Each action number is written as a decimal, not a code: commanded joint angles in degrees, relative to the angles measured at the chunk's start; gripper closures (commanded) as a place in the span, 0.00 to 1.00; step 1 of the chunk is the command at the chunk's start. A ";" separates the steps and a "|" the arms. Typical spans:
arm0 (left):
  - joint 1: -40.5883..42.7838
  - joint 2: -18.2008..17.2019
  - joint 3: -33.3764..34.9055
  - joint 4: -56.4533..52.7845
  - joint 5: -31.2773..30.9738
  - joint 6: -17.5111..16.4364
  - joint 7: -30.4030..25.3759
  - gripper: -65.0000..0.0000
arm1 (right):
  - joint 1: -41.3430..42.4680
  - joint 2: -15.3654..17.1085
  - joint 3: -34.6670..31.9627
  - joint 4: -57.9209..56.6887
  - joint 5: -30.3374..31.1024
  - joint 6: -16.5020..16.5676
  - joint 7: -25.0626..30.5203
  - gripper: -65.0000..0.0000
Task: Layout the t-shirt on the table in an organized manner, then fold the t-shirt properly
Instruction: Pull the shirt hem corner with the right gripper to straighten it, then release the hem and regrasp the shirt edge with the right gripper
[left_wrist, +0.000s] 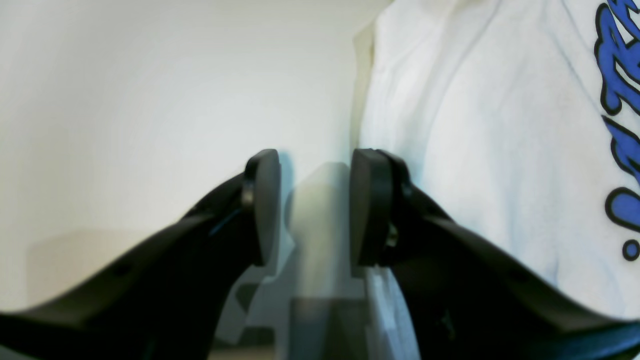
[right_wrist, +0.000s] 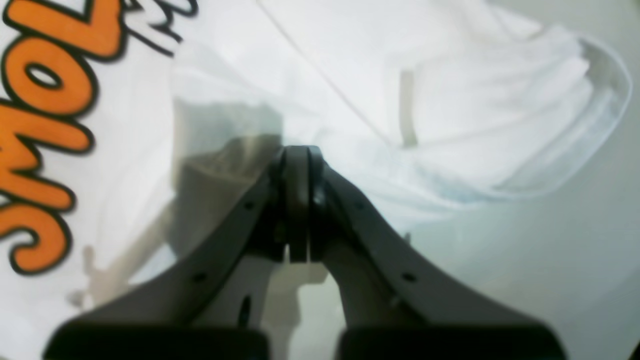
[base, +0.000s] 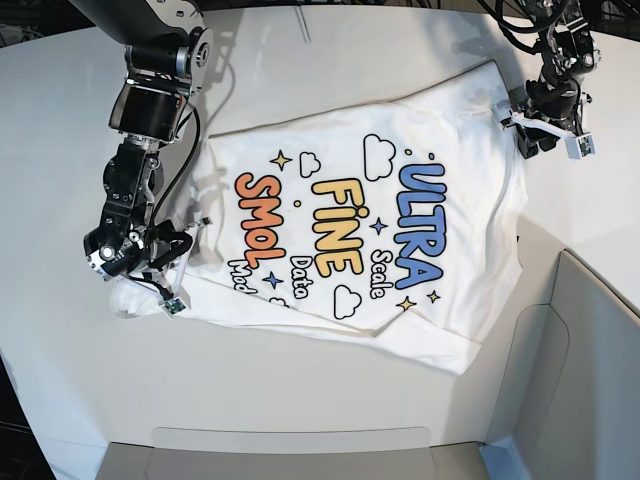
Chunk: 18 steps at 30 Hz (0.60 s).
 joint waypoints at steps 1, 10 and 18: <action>0.40 -0.51 -0.35 0.56 0.28 0.23 0.66 0.64 | 1.62 0.31 -0.17 2.25 0.44 0.73 0.08 1.00; 0.22 -0.51 -0.35 0.56 0.28 0.23 0.66 0.64 | 0.21 0.40 -2.99 15.88 0.26 0.73 -9.46 1.00; 0.13 -0.51 -0.35 0.56 0.28 0.23 0.66 0.64 | -0.93 1.19 -6.77 14.03 0.18 0.73 -9.46 1.00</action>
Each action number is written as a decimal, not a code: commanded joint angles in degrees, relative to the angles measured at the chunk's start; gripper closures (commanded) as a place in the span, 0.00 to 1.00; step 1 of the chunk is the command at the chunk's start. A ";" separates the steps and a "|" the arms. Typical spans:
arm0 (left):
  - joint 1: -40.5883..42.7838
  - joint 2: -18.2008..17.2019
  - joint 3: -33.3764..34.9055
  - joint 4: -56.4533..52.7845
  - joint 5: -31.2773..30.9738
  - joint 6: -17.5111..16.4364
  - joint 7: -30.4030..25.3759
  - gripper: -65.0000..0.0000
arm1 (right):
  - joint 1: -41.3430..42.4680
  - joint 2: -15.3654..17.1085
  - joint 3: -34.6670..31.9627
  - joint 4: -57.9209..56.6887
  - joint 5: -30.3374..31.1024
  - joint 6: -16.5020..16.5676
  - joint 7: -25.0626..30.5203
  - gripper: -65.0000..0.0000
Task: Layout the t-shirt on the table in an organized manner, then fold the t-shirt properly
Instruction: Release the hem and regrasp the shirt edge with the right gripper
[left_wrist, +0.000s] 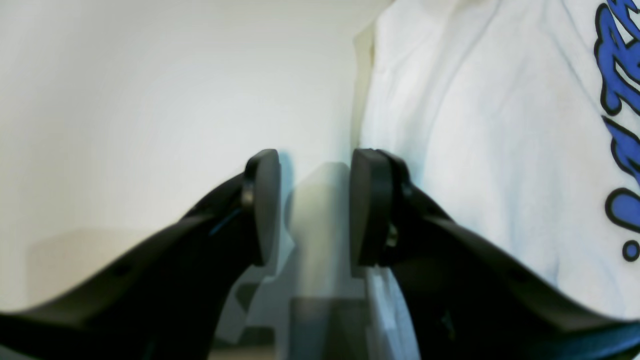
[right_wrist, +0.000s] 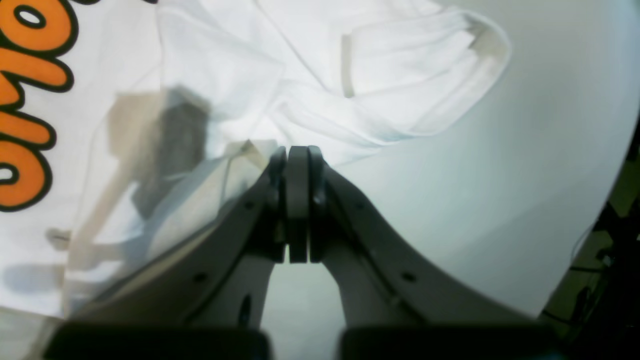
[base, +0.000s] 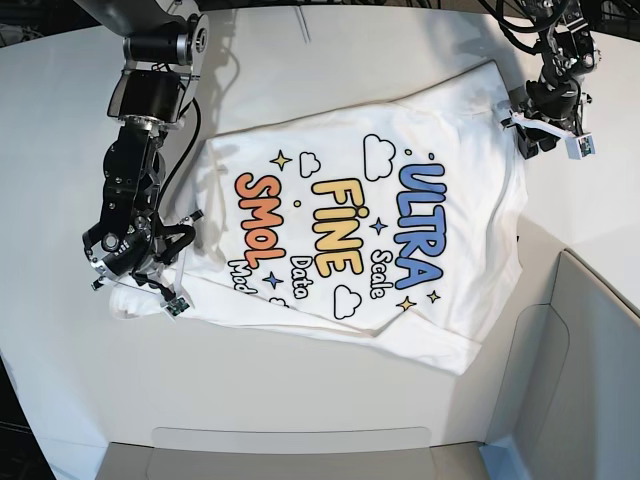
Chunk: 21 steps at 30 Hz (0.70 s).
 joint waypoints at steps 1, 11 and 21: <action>0.29 -0.53 -0.32 0.56 0.26 0.23 0.62 0.64 | 2.07 0.09 -0.14 0.88 0.09 0.76 0.12 1.00; 0.29 -0.53 -0.15 0.56 0.26 0.23 0.62 0.64 | 5.41 3.00 -6.03 1.14 2.73 0.76 0.12 0.88; 0.55 -0.53 -0.15 0.56 0.26 0.23 0.62 0.64 | 7.26 3.08 3.64 0.44 10.64 0.76 0.12 0.51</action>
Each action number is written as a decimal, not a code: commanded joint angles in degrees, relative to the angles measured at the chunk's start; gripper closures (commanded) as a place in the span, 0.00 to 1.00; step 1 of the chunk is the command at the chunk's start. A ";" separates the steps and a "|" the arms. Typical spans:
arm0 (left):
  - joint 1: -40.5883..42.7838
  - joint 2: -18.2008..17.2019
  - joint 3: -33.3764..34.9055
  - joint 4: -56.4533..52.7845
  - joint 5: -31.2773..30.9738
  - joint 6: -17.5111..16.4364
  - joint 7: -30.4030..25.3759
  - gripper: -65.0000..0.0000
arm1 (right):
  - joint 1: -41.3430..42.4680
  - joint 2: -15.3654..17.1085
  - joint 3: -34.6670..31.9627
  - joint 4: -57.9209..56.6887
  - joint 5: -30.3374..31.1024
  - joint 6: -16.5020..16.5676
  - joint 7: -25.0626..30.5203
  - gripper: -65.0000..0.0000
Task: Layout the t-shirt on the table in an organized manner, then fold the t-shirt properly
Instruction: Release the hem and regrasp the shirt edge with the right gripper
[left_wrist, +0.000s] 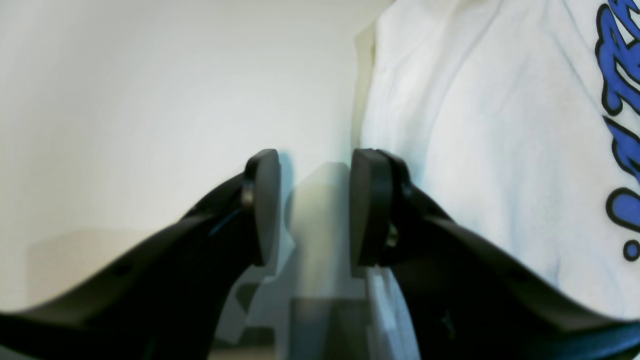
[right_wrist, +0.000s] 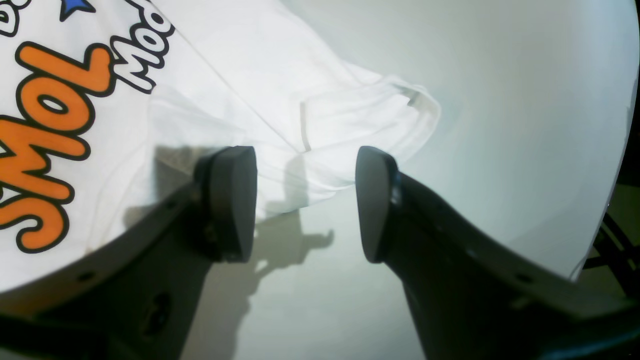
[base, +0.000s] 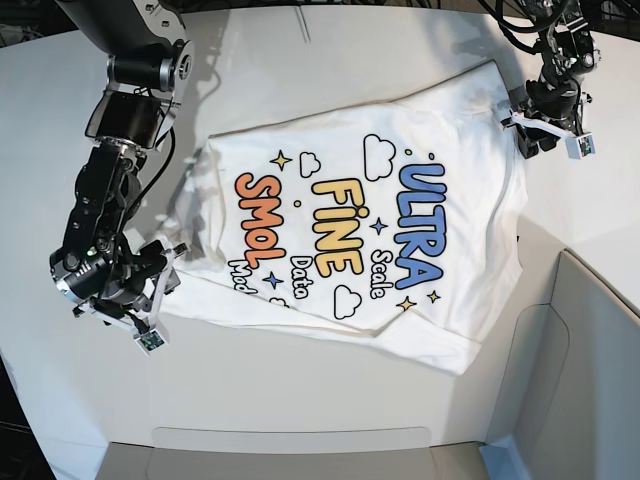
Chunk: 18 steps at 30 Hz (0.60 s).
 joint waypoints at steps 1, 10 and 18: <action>0.40 -0.51 -0.15 0.56 0.26 0.23 0.66 0.64 | 1.53 0.11 -0.04 -0.27 0.96 0.76 0.38 0.51; 0.40 -0.51 -0.15 0.56 0.26 0.23 0.66 0.64 | 1.44 0.11 6.38 -15.83 9.84 0.76 0.38 0.51; 0.48 -0.51 -0.24 0.56 0.26 0.23 0.66 0.64 | 1.88 2.22 3.74 -17.85 14.41 0.76 0.38 0.51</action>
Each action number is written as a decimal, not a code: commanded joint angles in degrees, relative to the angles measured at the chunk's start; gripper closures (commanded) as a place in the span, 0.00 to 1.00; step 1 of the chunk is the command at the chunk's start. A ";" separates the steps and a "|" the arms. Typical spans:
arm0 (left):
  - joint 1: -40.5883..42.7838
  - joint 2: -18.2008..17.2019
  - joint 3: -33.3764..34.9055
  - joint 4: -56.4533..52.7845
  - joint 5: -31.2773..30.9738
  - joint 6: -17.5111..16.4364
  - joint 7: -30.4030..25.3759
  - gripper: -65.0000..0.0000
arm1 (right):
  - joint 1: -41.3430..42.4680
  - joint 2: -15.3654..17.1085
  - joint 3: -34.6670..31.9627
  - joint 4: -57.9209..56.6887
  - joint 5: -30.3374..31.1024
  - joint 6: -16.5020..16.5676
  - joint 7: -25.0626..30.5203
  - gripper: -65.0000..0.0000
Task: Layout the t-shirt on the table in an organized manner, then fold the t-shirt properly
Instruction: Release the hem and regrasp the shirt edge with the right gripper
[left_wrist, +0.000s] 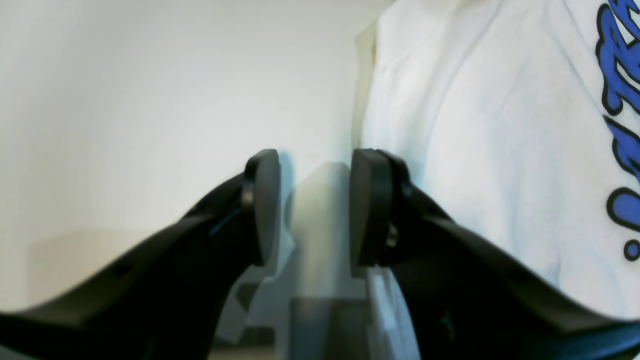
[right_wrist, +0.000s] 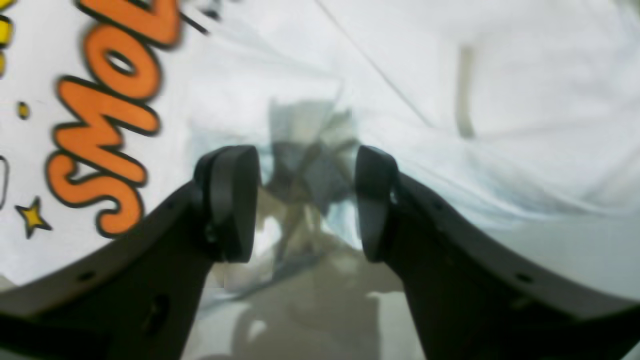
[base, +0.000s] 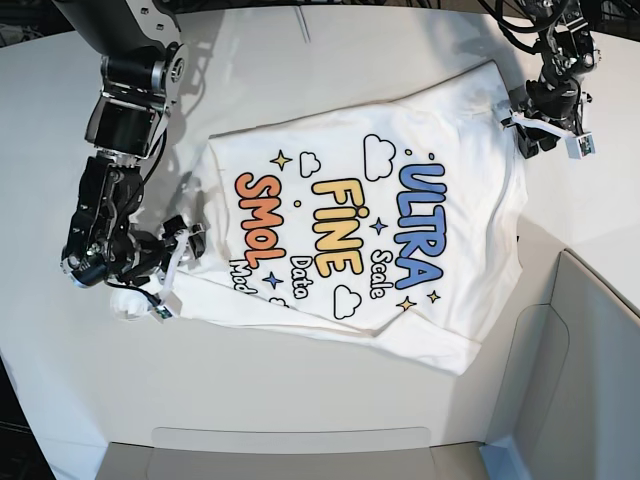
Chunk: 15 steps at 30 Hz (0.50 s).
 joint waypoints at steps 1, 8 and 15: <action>0.48 -0.53 -0.24 0.56 0.28 0.23 0.66 0.64 | 1.75 0.60 0.20 0.97 0.31 0.73 0.64 0.51; 0.48 -0.53 -0.24 0.56 0.28 0.23 0.66 0.64 | 3.33 0.60 0.12 -0.79 0.22 0.73 1.26 0.51; 0.48 -0.53 -0.24 0.56 0.28 0.23 0.66 0.64 | 3.42 1.48 -8.32 -3.52 0.49 0.73 4.07 0.74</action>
